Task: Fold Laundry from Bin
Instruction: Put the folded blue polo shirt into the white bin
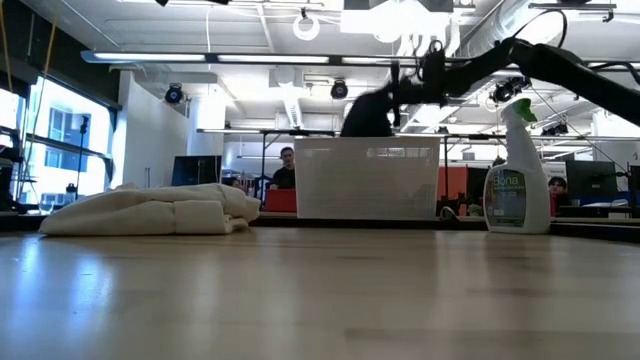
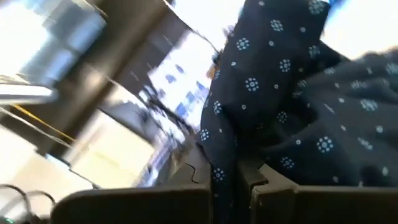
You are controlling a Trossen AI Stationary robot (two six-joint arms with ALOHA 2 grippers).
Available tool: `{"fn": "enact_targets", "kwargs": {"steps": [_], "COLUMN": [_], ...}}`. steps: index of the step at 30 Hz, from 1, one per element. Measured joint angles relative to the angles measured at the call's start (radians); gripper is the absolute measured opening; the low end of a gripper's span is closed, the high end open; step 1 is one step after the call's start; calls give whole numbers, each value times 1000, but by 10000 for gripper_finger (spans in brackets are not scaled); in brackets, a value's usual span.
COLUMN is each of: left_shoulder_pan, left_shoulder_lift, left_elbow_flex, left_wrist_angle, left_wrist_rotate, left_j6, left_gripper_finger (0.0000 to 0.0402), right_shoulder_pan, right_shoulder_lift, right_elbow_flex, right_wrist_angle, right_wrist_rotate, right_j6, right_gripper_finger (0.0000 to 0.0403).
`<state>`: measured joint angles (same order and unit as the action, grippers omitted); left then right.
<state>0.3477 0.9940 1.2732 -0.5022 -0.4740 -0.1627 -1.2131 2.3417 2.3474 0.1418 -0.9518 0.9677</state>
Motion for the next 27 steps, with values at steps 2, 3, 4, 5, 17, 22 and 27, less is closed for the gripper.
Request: {"fn": "enact_targets", "kwargs": {"steps": [2, 3, 4, 5, 17, 22, 27], "left_shoulder_pan": [0, 0, 0, 0, -1, -1, -1], "left_shoulder_lift": [2, 2, 2, 2, 8, 8, 8], "left_elbow_flex": [0, 0, 0, 0, 0, 0, 0], "left_wrist_angle": [0, -1, -1, 0, -2, -2, -3], "left_wrist_rotate": [0, 0, 0, 0, 0, 19, 24], "left_j6": [-13, -19, -20, -20, -45, -46, -72], "left_gripper_finger": [48, 48, 48, 48, 48, 48, 48], "right_shoulder_pan": [-12, -17, -23, -28, -41, -33, -12], "right_shoulder_lift": [-2, -5, -11, -17, -59, -156, -225], "right_elbow_flex": [0, 0, 0, 0, 6, 9, 10], "right_wrist_angle": [-220, -347, -476, -603, -971, -972, -934], "right_wrist_rotate": [-25, -12, 17, 58, 350, 562, 678], "right_j6": [-110, -191, -282, -379, -863, -882, -916], "right_gripper_finger": [2, 2, 2, 4, 123, 154, 137]}}
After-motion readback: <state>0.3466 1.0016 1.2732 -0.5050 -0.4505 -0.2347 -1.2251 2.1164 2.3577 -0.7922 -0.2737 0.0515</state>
